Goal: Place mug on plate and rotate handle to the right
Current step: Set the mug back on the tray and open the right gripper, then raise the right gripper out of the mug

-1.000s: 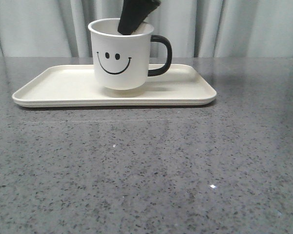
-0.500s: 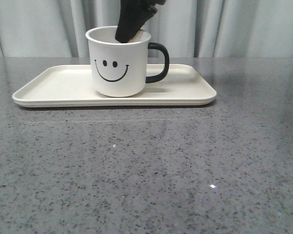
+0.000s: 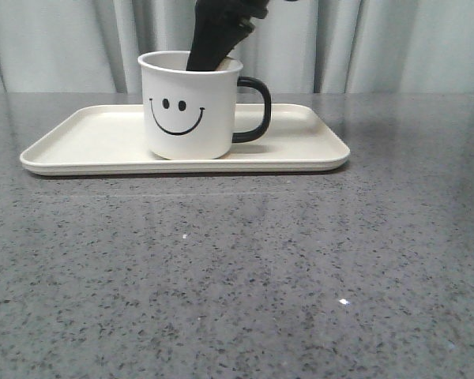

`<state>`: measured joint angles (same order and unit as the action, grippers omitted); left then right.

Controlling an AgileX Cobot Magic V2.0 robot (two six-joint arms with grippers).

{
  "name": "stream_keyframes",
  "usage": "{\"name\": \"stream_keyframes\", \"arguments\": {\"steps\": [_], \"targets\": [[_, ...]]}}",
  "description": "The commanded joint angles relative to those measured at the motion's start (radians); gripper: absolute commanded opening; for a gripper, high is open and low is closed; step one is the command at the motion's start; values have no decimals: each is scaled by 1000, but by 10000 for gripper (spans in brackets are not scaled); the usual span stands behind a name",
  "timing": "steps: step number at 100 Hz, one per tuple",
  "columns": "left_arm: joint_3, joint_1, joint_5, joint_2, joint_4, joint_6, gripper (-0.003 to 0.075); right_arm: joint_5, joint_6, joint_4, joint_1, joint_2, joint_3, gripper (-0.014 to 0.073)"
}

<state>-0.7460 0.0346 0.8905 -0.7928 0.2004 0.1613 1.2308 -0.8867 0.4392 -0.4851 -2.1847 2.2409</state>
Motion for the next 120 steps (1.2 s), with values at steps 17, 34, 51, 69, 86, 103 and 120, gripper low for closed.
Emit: {"name": "stream_keyframes", "arguments": {"steps": [17,34,51,69,86,103,120], "targets": [[-27,2,-50,6,14,-1,494,103,-10,23,-1,64,16,-35],[-27,2,-50,6,14,-1,494,84,-9,23,-1,64,16,133],[-27,2,-50,6,14,-1,494,40,24,25,-1,64,17,312],[-27,2,-50,6,14,-1,494,-24,48,25,-1,80,17,358],[-27,2,-50,6,14,-1,494,-64,88,25,0,119,22,358],[-27,2,-50,6,14,-1,494,-73,144,25,2,182,22,390],[-27,2,-50,6,14,-1,494,-73,227,-10,14,267,16,390]]}}
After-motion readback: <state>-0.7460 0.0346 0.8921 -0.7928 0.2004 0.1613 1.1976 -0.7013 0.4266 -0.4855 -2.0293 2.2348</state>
